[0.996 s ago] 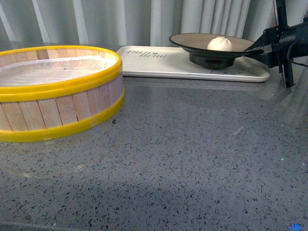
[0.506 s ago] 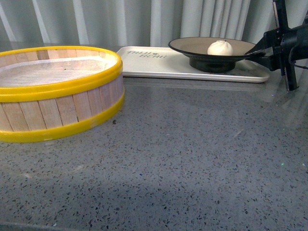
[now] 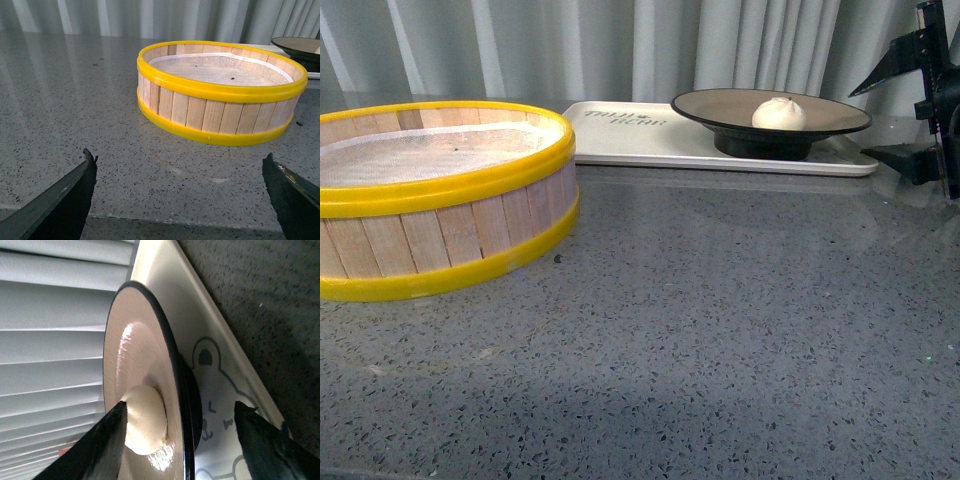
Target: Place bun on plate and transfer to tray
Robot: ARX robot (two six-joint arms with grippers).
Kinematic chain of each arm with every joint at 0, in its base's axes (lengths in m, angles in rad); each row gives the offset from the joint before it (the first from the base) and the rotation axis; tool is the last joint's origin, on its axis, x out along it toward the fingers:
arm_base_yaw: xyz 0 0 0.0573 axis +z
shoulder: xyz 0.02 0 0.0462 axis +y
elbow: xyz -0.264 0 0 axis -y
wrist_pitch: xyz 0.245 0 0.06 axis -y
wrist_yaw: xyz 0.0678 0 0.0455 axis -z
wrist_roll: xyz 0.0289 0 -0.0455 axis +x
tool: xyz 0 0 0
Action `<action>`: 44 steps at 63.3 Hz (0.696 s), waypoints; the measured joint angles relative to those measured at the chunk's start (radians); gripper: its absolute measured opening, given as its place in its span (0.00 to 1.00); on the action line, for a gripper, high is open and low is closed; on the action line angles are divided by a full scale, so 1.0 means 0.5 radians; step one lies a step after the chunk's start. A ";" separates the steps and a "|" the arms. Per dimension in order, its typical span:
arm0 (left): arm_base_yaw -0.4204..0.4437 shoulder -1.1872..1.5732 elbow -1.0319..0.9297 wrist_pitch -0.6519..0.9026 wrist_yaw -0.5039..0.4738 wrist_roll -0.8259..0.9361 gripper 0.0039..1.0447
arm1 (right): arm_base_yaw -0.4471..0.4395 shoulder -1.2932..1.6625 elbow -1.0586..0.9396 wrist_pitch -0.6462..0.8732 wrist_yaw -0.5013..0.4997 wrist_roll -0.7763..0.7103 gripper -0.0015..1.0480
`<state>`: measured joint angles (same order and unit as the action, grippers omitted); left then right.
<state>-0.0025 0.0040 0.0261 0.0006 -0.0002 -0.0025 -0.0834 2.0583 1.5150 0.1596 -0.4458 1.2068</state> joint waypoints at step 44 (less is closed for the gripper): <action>0.000 -0.001 0.000 0.000 0.000 0.000 0.94 | -0.321 -1.996 -2.045 0.936 1.482 -2.280 0.92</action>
<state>-0.0025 0.0036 0.0261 0.0006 -0.0002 -0.0025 -0.2440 1.0603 0.4927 0.6277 0.2955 0.0666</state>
